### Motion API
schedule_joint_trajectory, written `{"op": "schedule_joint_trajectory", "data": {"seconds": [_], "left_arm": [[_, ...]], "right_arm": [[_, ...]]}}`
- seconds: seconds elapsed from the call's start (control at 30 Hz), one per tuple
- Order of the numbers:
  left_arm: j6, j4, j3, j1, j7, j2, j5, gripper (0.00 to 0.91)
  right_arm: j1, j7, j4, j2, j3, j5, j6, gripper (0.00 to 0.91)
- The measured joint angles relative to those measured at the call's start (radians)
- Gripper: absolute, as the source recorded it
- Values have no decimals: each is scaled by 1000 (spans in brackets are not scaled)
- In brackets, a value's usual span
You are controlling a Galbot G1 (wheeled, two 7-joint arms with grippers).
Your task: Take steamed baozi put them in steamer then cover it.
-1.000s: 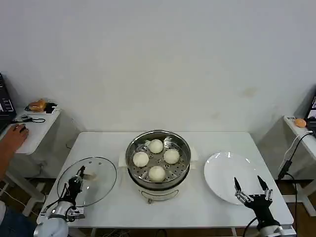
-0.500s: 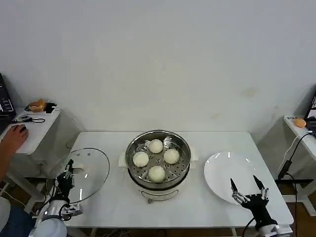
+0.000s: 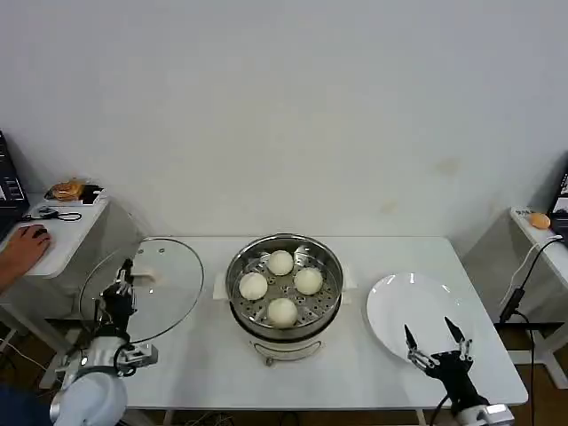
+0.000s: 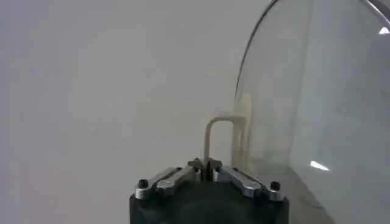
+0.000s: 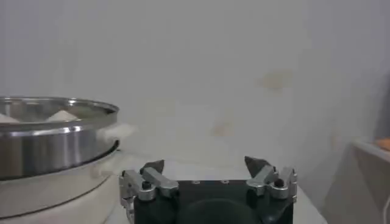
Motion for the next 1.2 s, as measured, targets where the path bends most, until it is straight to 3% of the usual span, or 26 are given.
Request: {"op": "schedule_joint_trajectory", "data": {"seconds": [0.47,1.2], "left_arm": [[143,-52,226,-183,173,22,-24,0],[205,-47,407,-315,292,-130,153,0]], "right_arm": [[-23,0,5,27,-16,-75,11,907],[-18,3,-15,69,-105,-192,15,907]]}}
